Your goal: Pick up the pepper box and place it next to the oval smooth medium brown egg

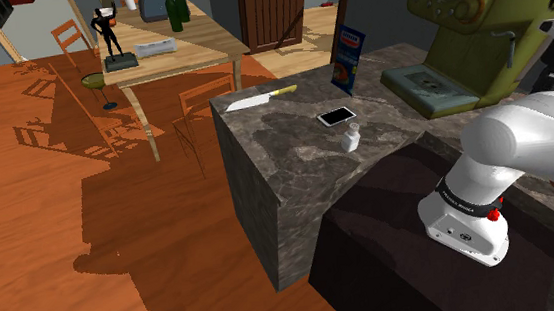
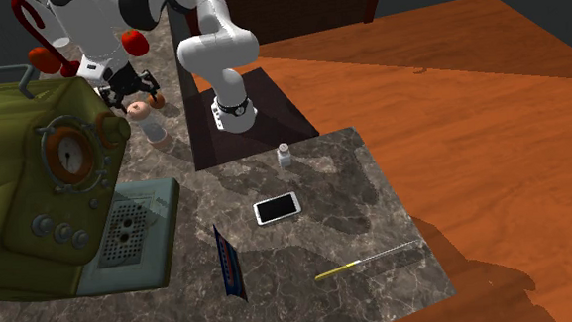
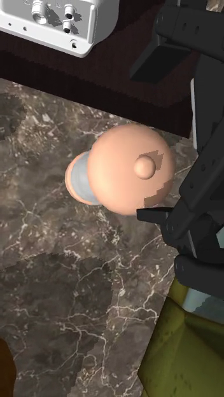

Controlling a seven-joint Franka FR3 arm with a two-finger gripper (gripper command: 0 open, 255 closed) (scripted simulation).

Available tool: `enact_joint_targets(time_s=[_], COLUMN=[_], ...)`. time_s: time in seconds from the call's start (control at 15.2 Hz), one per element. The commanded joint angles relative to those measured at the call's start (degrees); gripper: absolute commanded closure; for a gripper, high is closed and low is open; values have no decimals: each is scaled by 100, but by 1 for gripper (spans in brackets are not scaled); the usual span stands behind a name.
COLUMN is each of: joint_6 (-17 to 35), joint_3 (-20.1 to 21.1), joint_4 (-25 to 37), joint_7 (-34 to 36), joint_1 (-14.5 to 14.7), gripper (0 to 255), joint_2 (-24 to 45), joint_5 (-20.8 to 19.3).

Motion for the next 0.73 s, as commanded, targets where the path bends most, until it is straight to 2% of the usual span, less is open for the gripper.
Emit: enact_joint_targets(time_s=[0.0, 0.13, 0.66], joint_6=[-133, -299, -297], joint_3=[269, 570, 569], joint_4=[219, 501, 500], joint_7=[22, 28, 27], joint_1=[128, 257, 255], gripper=[0, 0, 0], joint_2=[96, 223, 224], joint_5=[263, 549, 549])
